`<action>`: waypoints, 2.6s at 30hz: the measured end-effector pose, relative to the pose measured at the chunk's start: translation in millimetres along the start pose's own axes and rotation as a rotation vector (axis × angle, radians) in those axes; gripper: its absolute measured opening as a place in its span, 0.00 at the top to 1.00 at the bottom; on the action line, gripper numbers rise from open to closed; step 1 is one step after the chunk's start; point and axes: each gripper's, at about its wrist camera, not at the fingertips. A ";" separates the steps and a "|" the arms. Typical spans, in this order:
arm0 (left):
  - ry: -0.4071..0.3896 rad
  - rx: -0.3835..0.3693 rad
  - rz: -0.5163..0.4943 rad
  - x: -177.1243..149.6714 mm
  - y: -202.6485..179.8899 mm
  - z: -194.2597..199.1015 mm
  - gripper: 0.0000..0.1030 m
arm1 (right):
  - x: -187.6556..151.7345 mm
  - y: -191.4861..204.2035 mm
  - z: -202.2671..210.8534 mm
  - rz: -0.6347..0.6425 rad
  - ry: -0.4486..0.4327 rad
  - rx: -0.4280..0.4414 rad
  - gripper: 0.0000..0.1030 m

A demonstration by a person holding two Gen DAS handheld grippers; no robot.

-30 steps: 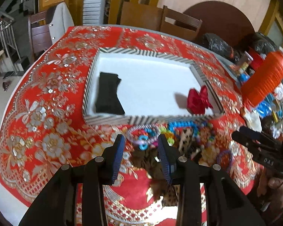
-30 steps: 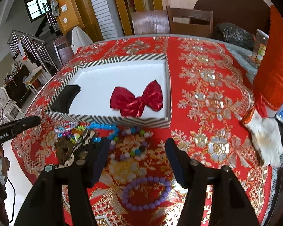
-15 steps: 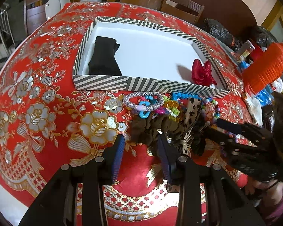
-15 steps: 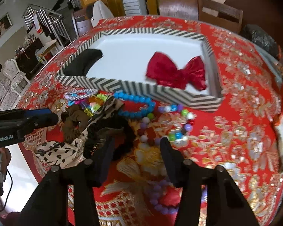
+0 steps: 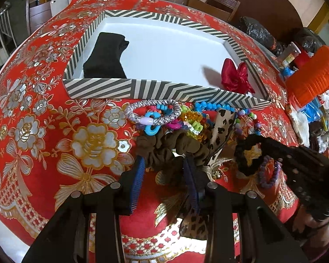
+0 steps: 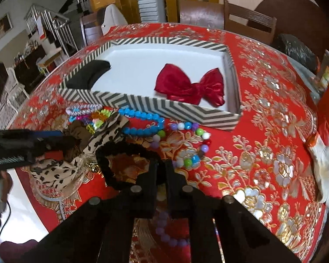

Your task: Organize jewelry

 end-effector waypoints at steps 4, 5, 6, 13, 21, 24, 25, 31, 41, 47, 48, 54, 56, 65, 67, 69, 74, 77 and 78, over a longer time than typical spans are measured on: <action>-0.012 0.034 0.014 0.8 -3.1 -8.0 0.74 | 2.9 -4.4 13.4 -0.016 -0.022 0.024 0.94; -0.018 0.046 0.005 0.3 -5.8 -8.8 0.74 | 4.2 -4.7 16.2 -0.018 -0.029 0.025 0.94; -0.020 0.058 -0.004 -0.5 -7.8 -9.1 0.74 | 5.3 -5.6 20.6 -0.019 -0.038 0.026 0.94; -0.019 -0.001 -0.038 -6.1 -12.0 -7.3 0.94 | 11.6 -21.6 45.1 -0.076 -0.101 0.036 0.93; -0.054 -0.045 -0.054 -8.6 -4.6 19.2 0.99 | 12.0 -21.5 49.5 -0.084 -0.109 0.067 0.93; -0.089 -0.044 -0.071 -6.4 -4.1 39.1 1.00 | 13.5 -17.7 53.7 -0.073 -0.122 0.073 0.93; -0.100 -0.047 -0.078 -5.7 -4.5 45.2 1.00 | 14.3 -17.0 55.2 -0.072 -0.125 0.076 0.93; -0.168 -0.059 -0.100 5.8 -6.5 76.9 1.00 | 19.2 -13.6 63.1 -0.064 -0.144 0.081 0.93; -0.263 -0.043 -0.130 41.5 -11.3 105.8 1.00 | 38.3 -8.3 74.4 -0.045 -0.181 0.080 0.93; -0.308 -0.005 -0.137 69.7 -9.7 106.6 1.00 | 62.2 -2.3 74.4 -0.028 -0.207 0.072 0.93; -0.309 -0.001 -0.136 73.9 -8.7 103.8 1.00 | 66.6 -1.5 72.9 -0.028 -0.209 0.070 0.93; -0.306 0.028 -0.136 94.0 -5.6 85.6 1.00 | 90.3 6.9 59.5 -0.011 -0.202 0.062 0.93; -0.297 0.028 -0.131 101.0 -4.2 75.9 1.00 | 100.1 9.9 52.1 -0.006 -0.195 0.061 0.93; -0.254 -0.055 -0.077 129.9 6.8 42.0 1.00 | 132.1 16.4 20.1 -0.013 -0.160 0.051 0.94; -0.235 -0.071 -0.054 134.7 12.6 32.1 1.00 | 137.6 15.4 12.0 -0.022 -0.148 0.051 0.94; -0.217 -0.070 -0.034 137.7 17.9 21.6 1.00 | 141.4 15.3 2.6 -0.027 -0.135 0.049 0.94; -0.155 -0.031 0.020 135.0 35.9 -5.3 1.00 | 151.8 15.8 -30.0 -0.031 -0.076 0.048 0.94; -0.125 0.000 0.049 127.4 45.1 -18.1 1.00 | 155.9 15.2 -57.2 -0.027 -0.026 0.037 0.94; -0.119 0.004 0.059 125.8 47.7 -21.2 1.00 | 156.1 14.0 -65.9 -0.030 -0.011 0.033 0.94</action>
Point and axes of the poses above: each gripper's, at about its wrist camera, not at the fingertips, and z roughly against the way its jaws point, y to its left, x to its top, and after that the axes turned 7 degrees about -z, right-handed
